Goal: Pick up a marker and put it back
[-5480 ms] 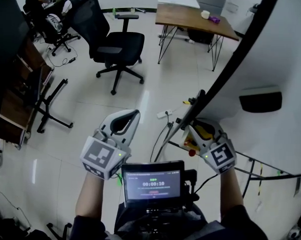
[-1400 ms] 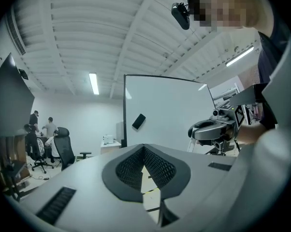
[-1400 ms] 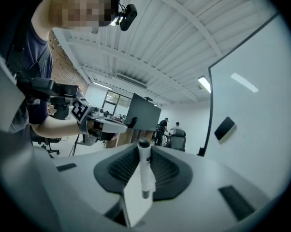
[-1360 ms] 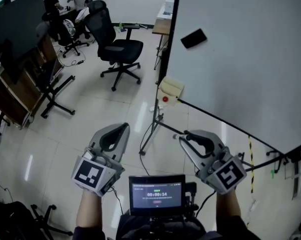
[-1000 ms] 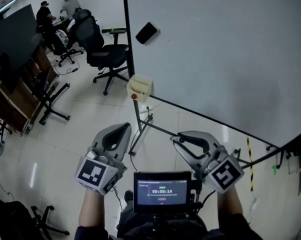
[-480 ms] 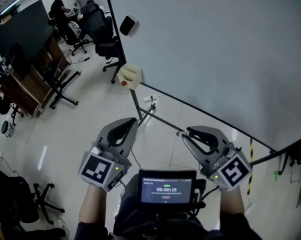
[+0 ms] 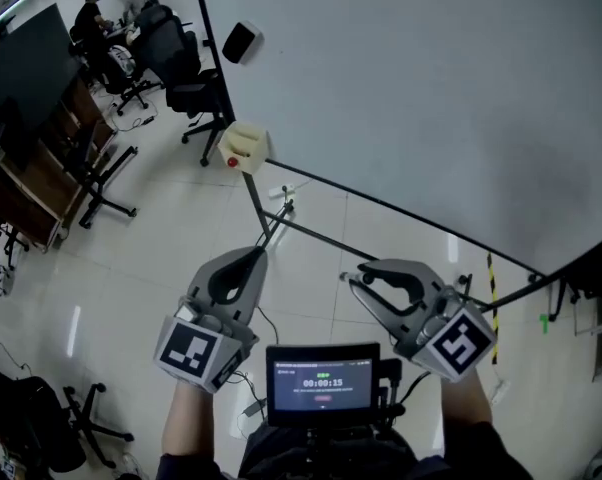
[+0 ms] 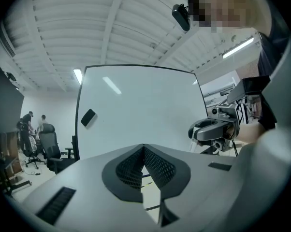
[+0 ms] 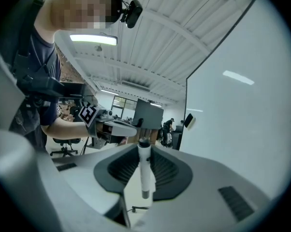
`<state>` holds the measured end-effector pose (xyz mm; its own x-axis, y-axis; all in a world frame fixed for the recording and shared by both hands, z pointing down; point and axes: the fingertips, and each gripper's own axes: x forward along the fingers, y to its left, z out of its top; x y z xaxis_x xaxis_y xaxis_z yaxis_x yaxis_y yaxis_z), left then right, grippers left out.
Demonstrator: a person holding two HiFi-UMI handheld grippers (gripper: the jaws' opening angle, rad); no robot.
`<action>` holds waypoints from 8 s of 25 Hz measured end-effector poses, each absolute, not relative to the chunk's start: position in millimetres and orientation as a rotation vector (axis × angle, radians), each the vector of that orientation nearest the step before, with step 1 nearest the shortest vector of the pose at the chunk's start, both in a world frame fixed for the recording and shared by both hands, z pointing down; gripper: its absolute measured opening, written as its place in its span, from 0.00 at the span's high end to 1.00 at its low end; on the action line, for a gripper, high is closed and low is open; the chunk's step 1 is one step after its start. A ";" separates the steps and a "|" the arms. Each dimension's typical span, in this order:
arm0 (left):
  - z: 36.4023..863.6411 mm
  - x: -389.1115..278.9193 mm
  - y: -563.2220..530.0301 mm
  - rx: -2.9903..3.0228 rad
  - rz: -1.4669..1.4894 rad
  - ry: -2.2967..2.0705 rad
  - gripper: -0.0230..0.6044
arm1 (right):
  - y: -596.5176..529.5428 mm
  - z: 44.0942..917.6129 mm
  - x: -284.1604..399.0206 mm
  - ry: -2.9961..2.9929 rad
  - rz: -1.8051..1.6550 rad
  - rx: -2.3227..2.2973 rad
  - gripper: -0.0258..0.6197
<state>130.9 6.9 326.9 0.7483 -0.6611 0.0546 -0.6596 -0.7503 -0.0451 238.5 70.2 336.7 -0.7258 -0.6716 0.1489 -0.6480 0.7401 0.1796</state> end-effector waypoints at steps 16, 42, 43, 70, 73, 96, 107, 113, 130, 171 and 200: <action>324.8 98.6 41.7 -2.985 0.024 0.996 0.96 | 111.1 324.7 207.1 -2.653 -0.242 1.160 0.82; 318.0 224.4 228.3 -2.811 -0.044 1.351 0.96 | 263.9 331.3 371.7 -2.883 -0.190 0.928 0.82; 315.8 217.6 231.8 -2.795 -0.039 1.371 0.96 | 266.3 331.5 365.0 -2.891 -0.189 0.905 0.82; 300.0 40.1 310.6 -2.688 -0.063 1.477 0.96 | 336.1 321.1 170.5 -2.926 -0.262 0.670 0.82; 303.1 46.9 309.4 -2.665 -0.065 1.485 0.96 | 336.0 323.8 181.5 -2.920 -0.262 0.691 0.82; 288.1 121.9 279.4 -2.737 -0.047 1.306 0.96 | 317.2 308.3 283.4 -2.912 -0.219 0.965 0.82; 260.6 159.2 260.7 -2.660 -0.112 1.268 0.96 | 290.8 293.7 310.2 -2.955 -0.310 0.927 0.82; 272.4 176.4 250.1 -2.631 -0.154 1.359 0.96 | 278.2 305.1 336.4 -2.980 -0.272 0.864 0.82; 305.1 134.3 184.3 -2.621 -0.152 1.426 0.96 | 209.9 319.0 298.6 -2.942 -0.257 0.760 0.81; 313.6 -64.2 -164.9 -2.488 -0.278 1.669 0.96 | -178.5 342.0 113.7 -2.976 -0.204 0.601 0.82; 348.4 -110.0 -373.9 -2.736 -0.177 1.347 0.96 | -357.9 350.7 77.9 -2.684 -0.234 1.151 0.82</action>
